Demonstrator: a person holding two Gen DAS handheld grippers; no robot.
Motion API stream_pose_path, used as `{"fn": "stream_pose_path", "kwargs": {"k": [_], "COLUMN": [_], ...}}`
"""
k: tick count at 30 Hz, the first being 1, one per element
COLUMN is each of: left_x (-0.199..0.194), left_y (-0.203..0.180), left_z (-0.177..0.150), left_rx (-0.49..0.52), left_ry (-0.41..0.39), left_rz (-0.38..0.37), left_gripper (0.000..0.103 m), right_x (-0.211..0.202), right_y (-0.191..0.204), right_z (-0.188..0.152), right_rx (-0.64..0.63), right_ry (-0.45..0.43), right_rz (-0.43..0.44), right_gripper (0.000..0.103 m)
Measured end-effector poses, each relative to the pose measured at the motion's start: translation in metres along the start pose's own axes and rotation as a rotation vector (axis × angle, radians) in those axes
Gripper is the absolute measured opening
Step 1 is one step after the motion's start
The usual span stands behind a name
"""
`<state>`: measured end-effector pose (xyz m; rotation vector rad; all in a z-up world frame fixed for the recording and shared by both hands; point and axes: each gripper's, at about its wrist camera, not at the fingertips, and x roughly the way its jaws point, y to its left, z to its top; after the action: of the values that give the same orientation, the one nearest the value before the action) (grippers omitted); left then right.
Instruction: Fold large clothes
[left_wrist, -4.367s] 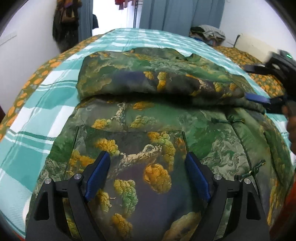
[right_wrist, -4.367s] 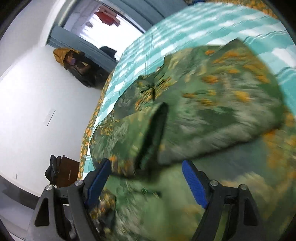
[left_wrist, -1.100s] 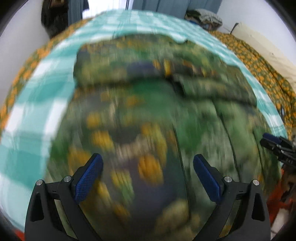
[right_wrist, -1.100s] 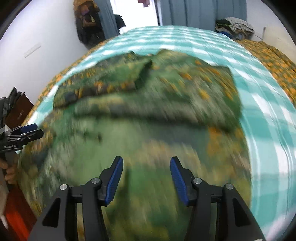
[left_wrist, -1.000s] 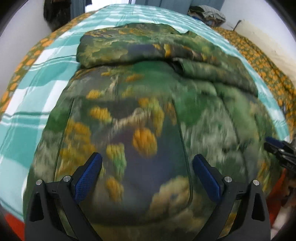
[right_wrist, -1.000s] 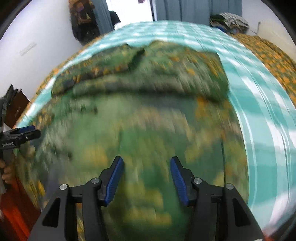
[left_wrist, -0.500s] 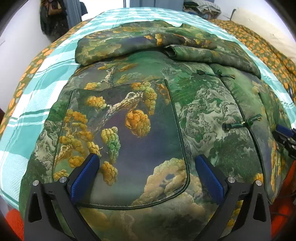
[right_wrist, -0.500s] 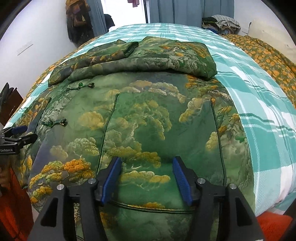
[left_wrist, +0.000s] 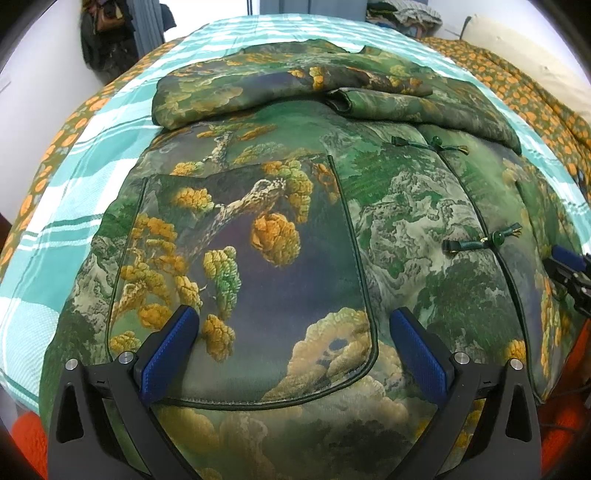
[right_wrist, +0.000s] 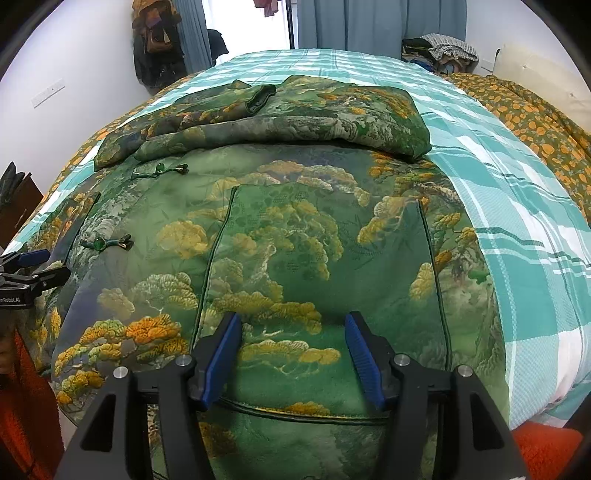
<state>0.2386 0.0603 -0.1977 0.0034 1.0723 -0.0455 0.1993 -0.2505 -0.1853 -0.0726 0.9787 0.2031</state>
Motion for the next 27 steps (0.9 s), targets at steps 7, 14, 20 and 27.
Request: {"fn": "stream_pose_path", "kwargs": {"k": [7, 14, 20, 27], "left_x": [0.0, -0.003, -0.014, -0.059], "left_y": [-0.001, -0.002, -0.004, 0.004], "left_z": [0.0, -0.001, -0.008, -0.018], "left_rx": [0.002, -0.007, -0.006, -0.043], "left_ry": [0.0, 0.009, 0.031, -0.002], "left_rz": [0.003, 0.005, -0.007, -0.135], "left_gripper": [0.102, 0.102, 0.102, 0.102], "right_x": [0.0, 0.001, 0.001, -0.02], "right_y": [0.0, 0.0, 0.0, -0.015], "right_z": [0.0, 0.0, 0.0, 0.005], "right_rx": [0.0, 0.0, -0.002, 0.072], "right_ry": [0.0, 0.0, 0.005, 0.044], "right_rz": [0.0, 0.0, -0.002, 0.03], "right_gripper": [0.06, 0.06, 0.06, 0.06]}}
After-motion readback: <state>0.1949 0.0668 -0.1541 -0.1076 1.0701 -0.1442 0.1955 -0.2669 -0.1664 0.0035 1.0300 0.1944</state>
